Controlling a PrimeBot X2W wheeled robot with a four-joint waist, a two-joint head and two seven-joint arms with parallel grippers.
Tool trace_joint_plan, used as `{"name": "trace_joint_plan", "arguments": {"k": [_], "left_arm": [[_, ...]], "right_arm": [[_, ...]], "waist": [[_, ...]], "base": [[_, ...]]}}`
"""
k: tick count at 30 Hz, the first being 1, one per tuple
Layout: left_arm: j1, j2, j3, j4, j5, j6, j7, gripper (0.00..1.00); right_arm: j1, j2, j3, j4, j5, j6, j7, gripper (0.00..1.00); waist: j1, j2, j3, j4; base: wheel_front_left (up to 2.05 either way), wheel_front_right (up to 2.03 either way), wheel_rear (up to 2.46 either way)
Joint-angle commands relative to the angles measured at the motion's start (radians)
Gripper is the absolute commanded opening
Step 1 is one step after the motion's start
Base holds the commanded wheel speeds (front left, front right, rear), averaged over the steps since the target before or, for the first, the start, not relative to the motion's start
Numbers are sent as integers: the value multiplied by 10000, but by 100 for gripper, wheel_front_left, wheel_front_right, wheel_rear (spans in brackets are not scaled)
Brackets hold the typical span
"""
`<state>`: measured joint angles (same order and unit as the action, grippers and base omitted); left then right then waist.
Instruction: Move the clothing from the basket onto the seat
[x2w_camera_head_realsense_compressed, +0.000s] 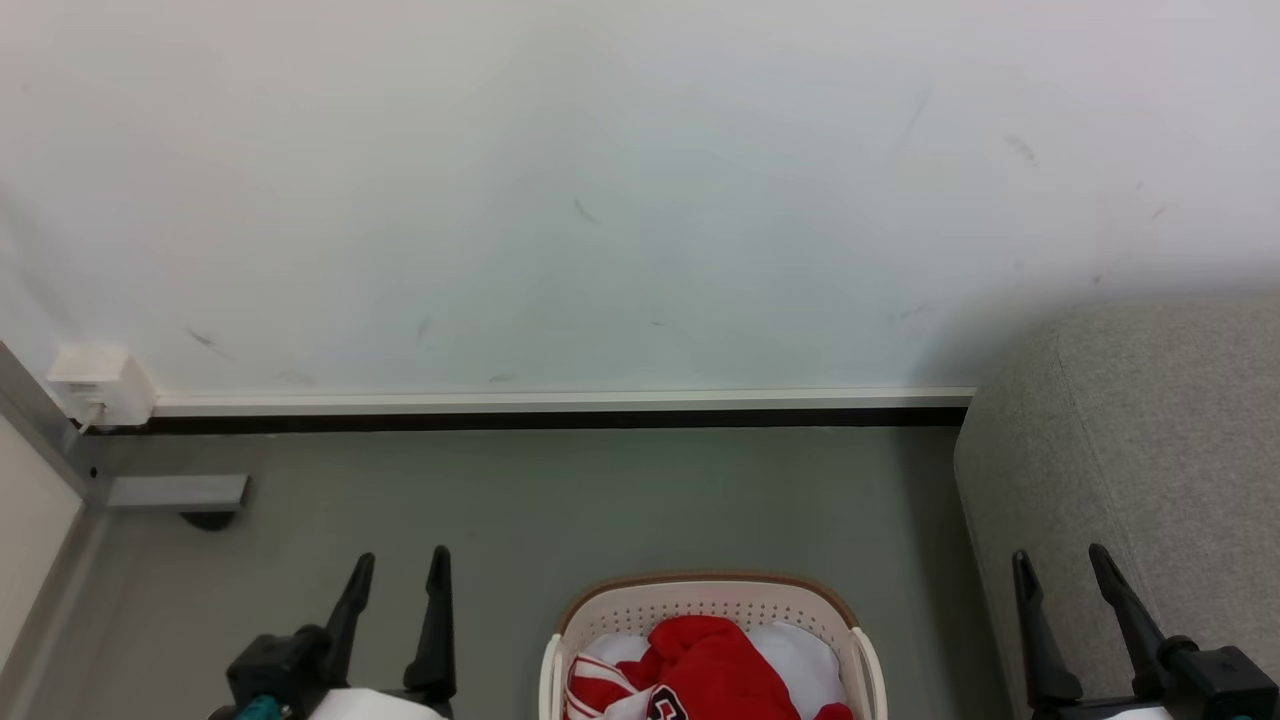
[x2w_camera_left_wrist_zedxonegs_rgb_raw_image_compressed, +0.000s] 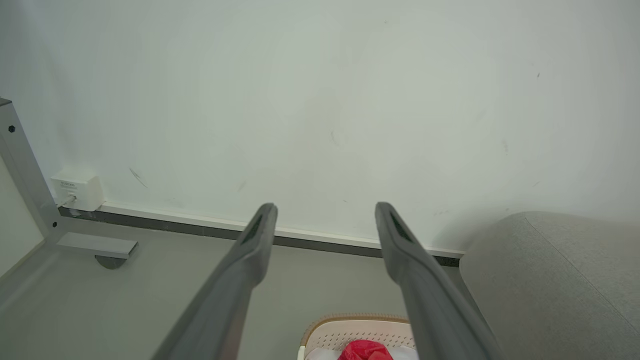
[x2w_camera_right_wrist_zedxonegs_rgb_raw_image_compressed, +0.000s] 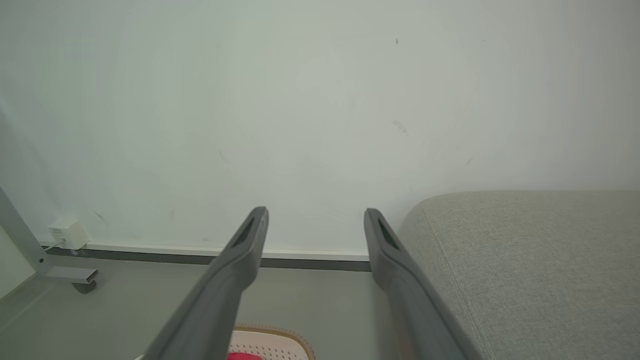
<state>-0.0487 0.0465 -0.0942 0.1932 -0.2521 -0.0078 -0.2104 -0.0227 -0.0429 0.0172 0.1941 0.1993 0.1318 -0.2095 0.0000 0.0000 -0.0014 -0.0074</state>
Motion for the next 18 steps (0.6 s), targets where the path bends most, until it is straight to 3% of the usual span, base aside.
{"name": "trace_joint_plan", "arguments": {"k": [1, 18], "left_arm": [[79, 91, 44, -53, 280, 48, -65, 100], [178, 92, 325, 152, 1314, -16, -416, 100]], "right_arm": [[-32, -100, -29, -8, -168, -16, -75, 100], [150, -104, -329, 250, -459, -19, -420, 100]], "waist": [[0, 0, 4, 3], [0, 0, -22, 2]], "base": [[0, 0, 0], [0, 0, 0]]}}
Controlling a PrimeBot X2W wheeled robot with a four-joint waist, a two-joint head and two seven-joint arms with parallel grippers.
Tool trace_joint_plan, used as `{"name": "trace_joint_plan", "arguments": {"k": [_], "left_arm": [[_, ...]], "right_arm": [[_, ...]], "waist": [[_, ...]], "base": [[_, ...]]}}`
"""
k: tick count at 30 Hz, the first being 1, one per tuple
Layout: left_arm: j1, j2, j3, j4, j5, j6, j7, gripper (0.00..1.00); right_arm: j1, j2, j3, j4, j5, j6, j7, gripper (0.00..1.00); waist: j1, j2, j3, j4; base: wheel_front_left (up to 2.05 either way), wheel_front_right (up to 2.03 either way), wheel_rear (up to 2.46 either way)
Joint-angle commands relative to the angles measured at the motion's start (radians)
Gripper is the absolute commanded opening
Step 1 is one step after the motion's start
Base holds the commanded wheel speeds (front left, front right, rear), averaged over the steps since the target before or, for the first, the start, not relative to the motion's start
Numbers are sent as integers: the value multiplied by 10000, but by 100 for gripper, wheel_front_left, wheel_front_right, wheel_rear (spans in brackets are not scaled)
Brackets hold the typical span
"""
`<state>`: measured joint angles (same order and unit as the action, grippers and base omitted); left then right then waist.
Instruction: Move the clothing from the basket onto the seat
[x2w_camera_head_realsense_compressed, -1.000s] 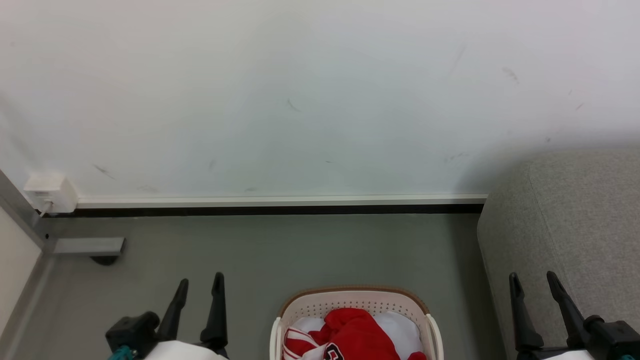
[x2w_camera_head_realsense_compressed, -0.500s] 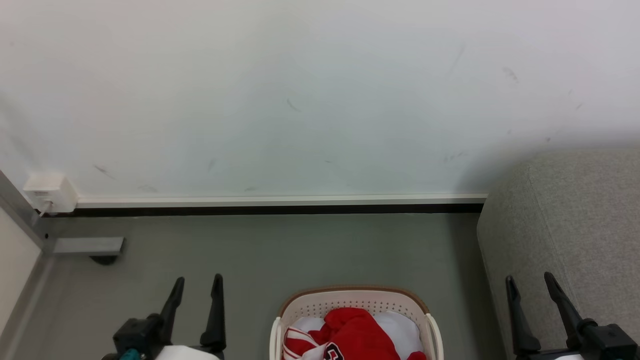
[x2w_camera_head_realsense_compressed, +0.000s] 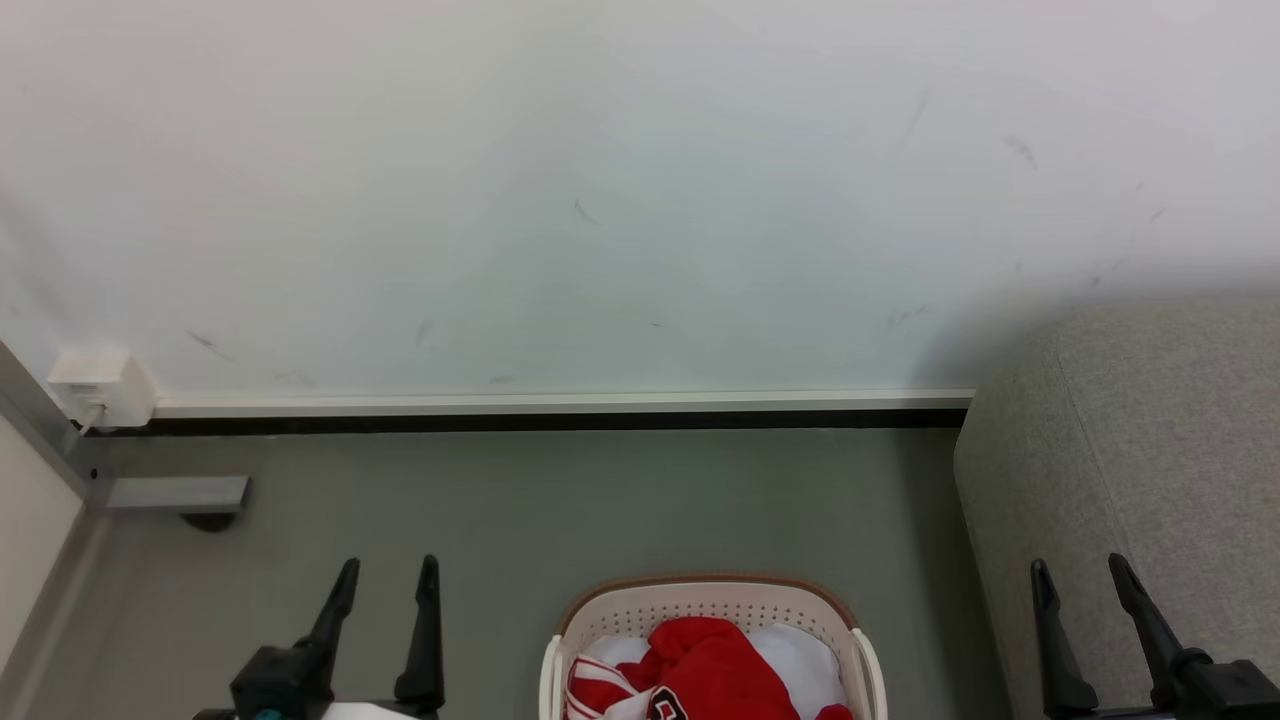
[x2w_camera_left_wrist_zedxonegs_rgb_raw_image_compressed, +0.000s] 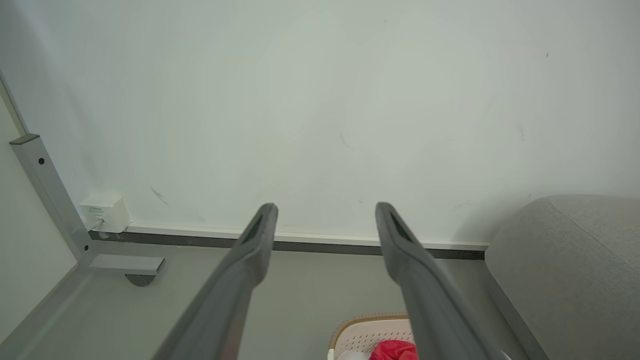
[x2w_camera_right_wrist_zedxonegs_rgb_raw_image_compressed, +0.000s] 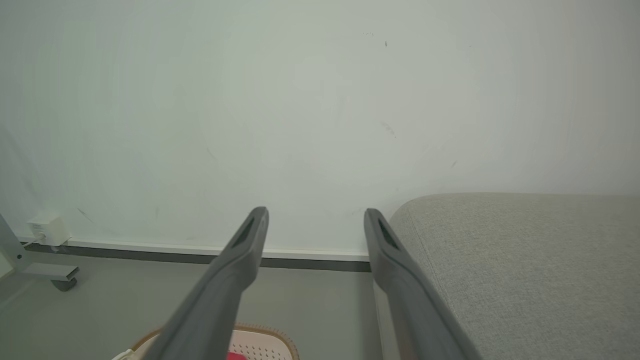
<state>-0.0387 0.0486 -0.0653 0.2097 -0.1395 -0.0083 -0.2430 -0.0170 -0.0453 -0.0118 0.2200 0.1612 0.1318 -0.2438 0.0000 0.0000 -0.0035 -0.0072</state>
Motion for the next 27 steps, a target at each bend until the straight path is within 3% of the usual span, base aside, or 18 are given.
{"name": "trace_joint_plan", "arguments": {"k": [1, 10, 27], "left_arm": [[72, 68, 41, -4, 253, -26, -83, 100], [129, 54, 121, 67, 726, -71, -223, 100], [115, 39, 188, 68, 505, -46, -218, 100]], "right_arm": [[100, -78, -51, 3, -141, -19, -74, 100], [175, -85, -10, 121, -542, -21, -230, 100], [154, -80, -48, 203, -183, -21, -224, 100]], "waist": [[0, 0, -5, -1], [0, 0, -42, -32], [0, 0, -14, -65]], "base": [[0, 0, 0], [0, 0, 0], [0, 0, 0]]}}
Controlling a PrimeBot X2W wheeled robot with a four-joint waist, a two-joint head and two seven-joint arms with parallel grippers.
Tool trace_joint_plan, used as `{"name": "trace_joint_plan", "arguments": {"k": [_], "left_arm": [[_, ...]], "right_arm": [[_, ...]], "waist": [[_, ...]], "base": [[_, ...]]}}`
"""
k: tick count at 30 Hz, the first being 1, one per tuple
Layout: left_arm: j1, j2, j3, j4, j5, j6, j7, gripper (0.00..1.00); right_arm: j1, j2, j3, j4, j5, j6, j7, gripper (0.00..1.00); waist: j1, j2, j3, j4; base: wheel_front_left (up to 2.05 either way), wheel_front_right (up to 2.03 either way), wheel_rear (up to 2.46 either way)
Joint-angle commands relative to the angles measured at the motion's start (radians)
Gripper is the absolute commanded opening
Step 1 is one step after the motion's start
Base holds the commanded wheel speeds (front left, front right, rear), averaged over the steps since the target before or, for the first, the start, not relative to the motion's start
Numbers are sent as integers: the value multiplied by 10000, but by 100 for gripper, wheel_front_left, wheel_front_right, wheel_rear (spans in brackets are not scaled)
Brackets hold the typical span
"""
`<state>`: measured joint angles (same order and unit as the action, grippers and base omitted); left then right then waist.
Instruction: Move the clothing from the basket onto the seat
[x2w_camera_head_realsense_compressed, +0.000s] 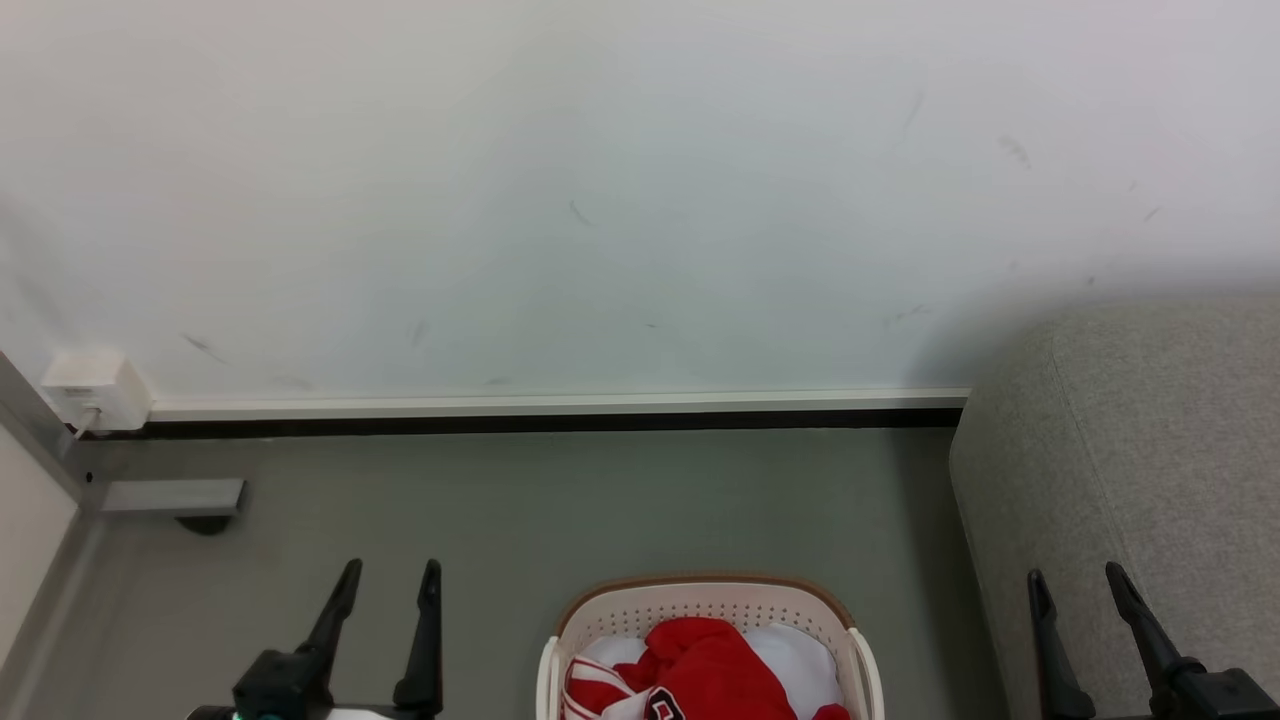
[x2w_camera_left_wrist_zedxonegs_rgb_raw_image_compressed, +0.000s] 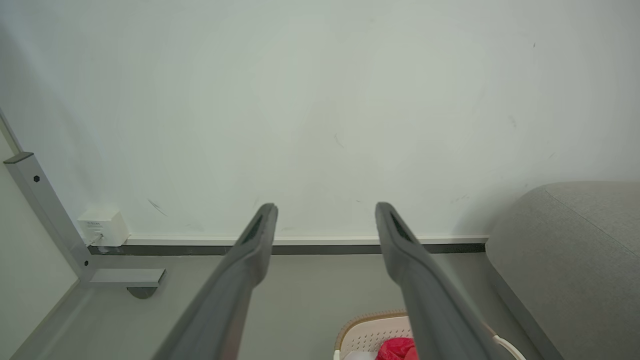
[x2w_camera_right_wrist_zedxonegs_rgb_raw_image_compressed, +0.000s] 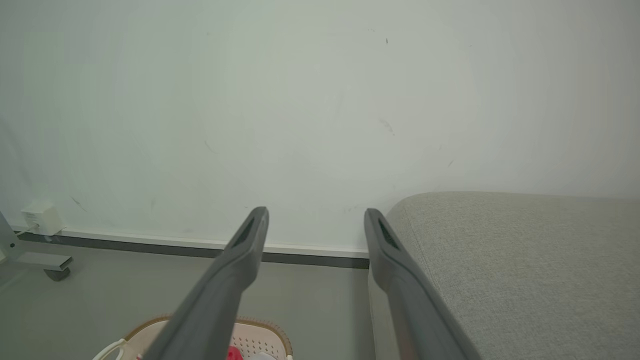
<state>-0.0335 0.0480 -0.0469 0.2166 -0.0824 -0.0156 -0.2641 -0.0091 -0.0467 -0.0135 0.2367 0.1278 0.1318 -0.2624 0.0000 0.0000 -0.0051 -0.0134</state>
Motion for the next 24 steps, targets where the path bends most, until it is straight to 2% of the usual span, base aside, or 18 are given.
{"name": "trace_joint_plan", "arguments": {"k": [1, 9, 15, 24], "left_arm": [[67, 45, 5, -2, -77, 38, -7, 100], [-72, 44, -139, -111, -54, -28, -7, 100], [-574, 44, -500, 64, 137, -277, -5, 100], [-1962, 98, -1647, 1739, 622, -818, 52, 100]], "right_arm": [[69, -67, -27, 42, 158, -21, -38, 100], [-57, -66, 37, -10, 232, -21, -38, 100], [-424, -63, 85, -162, 343, -21, -37, 100], [-984, -55, 191, -483, 652, -21, -20, 100]], "waist": [[0, 0, 6, -7], [0, 0, 179, -261], [0, 0, 775, -901], [0, 0, 2088, -2018]], "base": [[0, 0, 0], [0, 0, 0], [0, 0, 0], [0, 0, 0]]}}
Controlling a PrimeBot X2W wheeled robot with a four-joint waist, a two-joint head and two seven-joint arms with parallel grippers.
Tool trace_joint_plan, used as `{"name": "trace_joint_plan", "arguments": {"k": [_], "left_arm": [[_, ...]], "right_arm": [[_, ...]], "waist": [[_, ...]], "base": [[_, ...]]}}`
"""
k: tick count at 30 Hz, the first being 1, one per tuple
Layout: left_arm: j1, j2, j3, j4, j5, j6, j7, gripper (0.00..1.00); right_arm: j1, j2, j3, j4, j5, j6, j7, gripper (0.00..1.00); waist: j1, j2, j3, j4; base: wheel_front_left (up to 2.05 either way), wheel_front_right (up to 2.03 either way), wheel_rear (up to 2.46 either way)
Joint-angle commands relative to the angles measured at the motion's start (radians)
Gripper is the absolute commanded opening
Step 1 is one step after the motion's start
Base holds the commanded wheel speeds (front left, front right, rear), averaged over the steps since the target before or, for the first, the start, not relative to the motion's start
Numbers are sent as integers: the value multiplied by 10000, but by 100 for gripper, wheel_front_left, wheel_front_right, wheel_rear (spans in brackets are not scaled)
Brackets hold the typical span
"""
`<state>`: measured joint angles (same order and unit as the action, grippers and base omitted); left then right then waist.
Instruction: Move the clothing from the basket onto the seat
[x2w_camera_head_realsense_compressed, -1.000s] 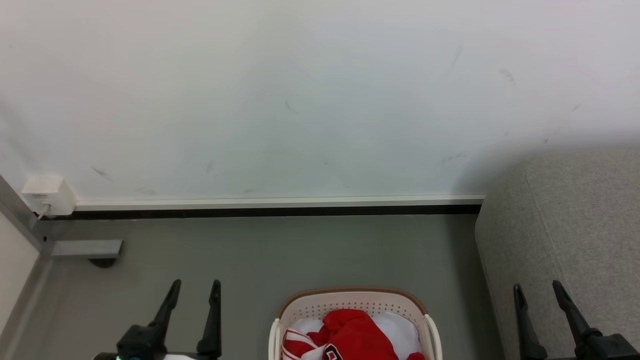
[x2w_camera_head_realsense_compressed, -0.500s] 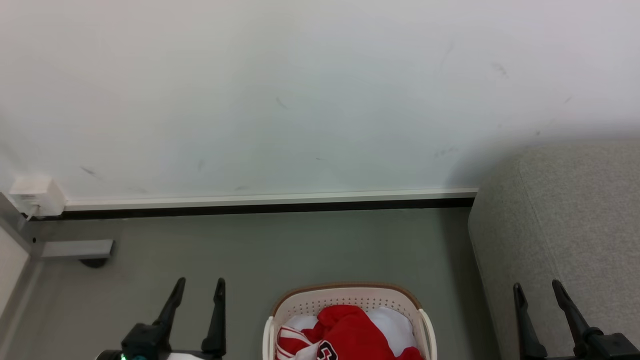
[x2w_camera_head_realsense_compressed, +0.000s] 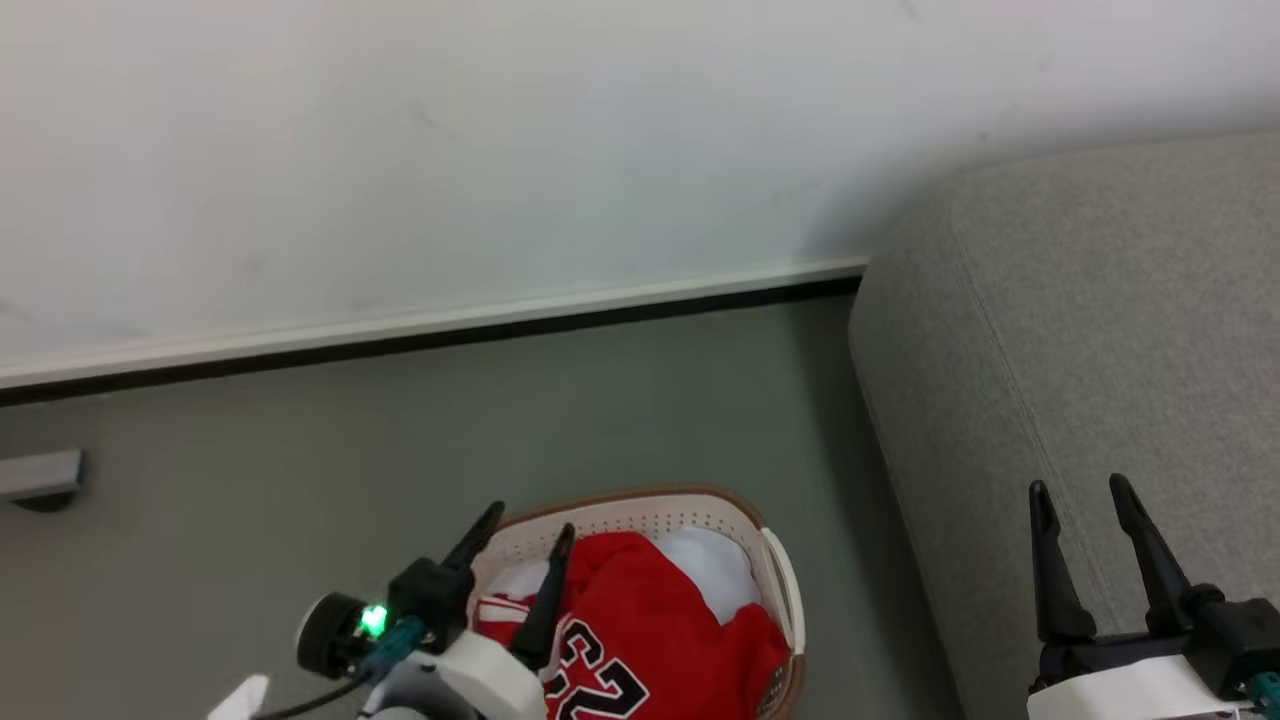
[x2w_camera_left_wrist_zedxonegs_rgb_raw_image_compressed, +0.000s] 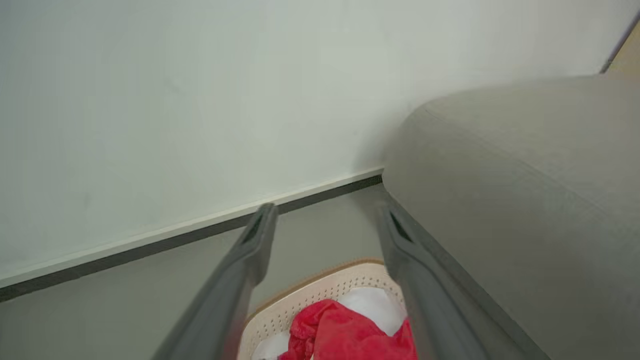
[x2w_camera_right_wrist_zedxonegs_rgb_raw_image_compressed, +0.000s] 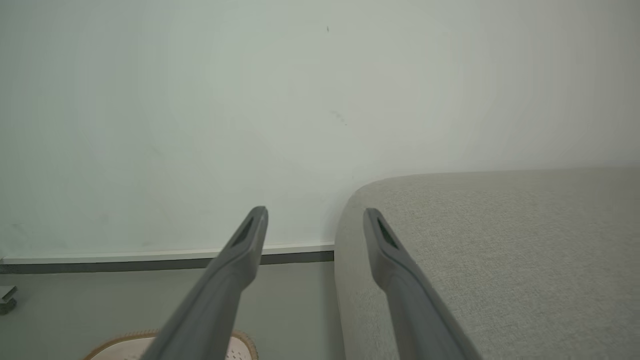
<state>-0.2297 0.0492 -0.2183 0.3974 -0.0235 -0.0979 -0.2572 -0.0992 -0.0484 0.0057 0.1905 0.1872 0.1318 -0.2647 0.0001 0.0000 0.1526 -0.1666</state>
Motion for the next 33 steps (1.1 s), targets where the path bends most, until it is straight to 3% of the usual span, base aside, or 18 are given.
{"name": "trace_joint_plan", "arguments": {"k": [1, 12, 17, 30, 33], "left_arm": [[-246, 126, -82, 214, 90, -57, 140, 100], [-2290, 743, -1890, 2921, 544, -318, 2817, 100], [-2904, 993, -2091, 3842, 432, -321, 3764, 100], [-4266, 1514, -1861, 5102, 510, 419, 4475, 100], [-4427, 1562, -1773, 5278, 298, 405, 4556, 100]], "right_arm": [[-176, -35, 35, -93, 136, -21, 3, 100], [-1218, -27, 384, -618, 833, -21, 5, 100], [-1526, -29, 538, -783, 1056, -21, 5, 100], [-2032, -30, 815, -1017, 1387, -21, 5, 100], [-2101, -30, 878, -1008, 1445, -21, 5, 100]], "waist": [[-1, 0, 733, -624], [-1, 0, 2942, -1864], [-1, 0, 3571, -2174], [-1, 0, 4771, -2388], [-1, 0, 4942, -2369]], "base": [[0, 0, 0], [0, 0, 0], [0, 0, 0], [0, 0, 0], [0, 0, 0]]}}
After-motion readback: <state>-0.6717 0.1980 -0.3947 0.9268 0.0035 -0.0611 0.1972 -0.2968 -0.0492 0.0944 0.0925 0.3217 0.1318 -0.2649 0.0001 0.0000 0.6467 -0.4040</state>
